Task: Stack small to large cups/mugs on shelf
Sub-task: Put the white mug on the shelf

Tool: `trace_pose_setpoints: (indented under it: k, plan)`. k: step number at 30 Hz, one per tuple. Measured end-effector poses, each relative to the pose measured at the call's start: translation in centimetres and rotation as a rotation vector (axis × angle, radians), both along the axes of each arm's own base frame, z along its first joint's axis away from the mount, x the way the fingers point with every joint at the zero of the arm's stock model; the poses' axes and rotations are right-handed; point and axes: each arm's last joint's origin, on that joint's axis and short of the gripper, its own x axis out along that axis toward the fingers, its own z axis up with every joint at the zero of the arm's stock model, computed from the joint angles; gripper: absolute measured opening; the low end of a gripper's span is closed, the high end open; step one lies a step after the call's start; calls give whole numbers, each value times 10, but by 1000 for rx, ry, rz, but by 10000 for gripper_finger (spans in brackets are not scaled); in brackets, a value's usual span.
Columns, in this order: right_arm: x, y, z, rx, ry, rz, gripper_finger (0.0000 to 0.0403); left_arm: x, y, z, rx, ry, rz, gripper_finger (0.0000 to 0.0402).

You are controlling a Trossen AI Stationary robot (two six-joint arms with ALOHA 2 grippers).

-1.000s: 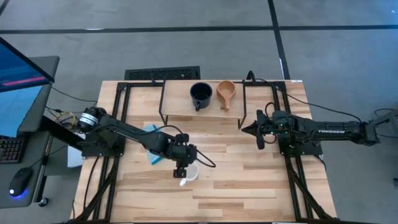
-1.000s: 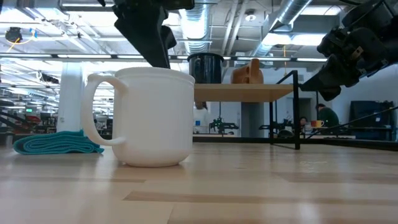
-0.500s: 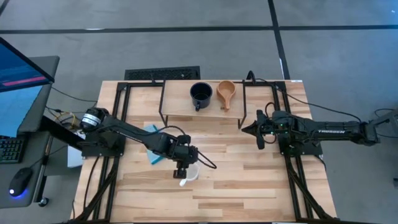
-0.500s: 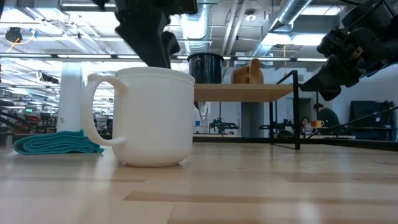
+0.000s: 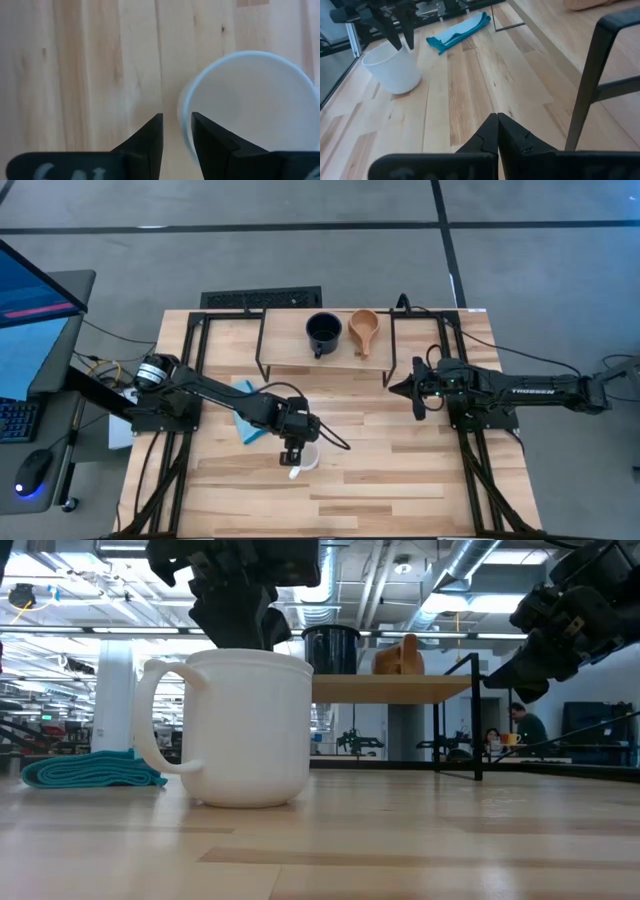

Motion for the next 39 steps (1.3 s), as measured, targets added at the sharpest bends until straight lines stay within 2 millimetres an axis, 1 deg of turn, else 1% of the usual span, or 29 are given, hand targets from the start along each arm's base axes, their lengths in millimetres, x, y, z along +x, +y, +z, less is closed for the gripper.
trace_pose_setpoints:
  k: [6, 11, 15, 20, 22, 25, 28, 31, 34, 36, 39]
  plan:
    - [0, 0, -1, 2, 7, 0, 27, 1, -1, -5, -19, 23, -8, 67]
    - [-1, 0, -1, 3, 14, 0, 27, 5, -2, -18, -6, 58, -20, 54]
    - [-1, 0, -2, 4, 21, 0, 27, 5, -2, -18, -2, 59, -25, 40]
    - [-1, 0, -2, 4, 22, 0, 27, 5, -1, -18, 3, 58, -30, 8]
    - [-1, 0, -2, 4, 21, 0, 27, 5, 0, -18, 4, 60, -26, 7]
    - [-1, 0, -2, 4, 21, 0, 27, 6, 2, -18, 6, 56, 25, 5]
    - [-1, 0, -2, 11, 21, -3, 27, 6, 6, -17, 9, 62, 121, 4]
    - [-1, 0, -2, 12, 21, -4, 27, 5, 10, -9, 13, 97, 161, 2]
    - [-1, 0, -2, 12, 21, -4, 27, 8, 10, 8, 27, 99, 168, 2]
    - [-1, 0, -2, 14, 21, -5, 27, 8, 11, 24, 55, 109, 174, 2]
    - [-1, 0, -2, 29, 22, -11, 27, 4, 15, 54, 127, 69, 199, 1]
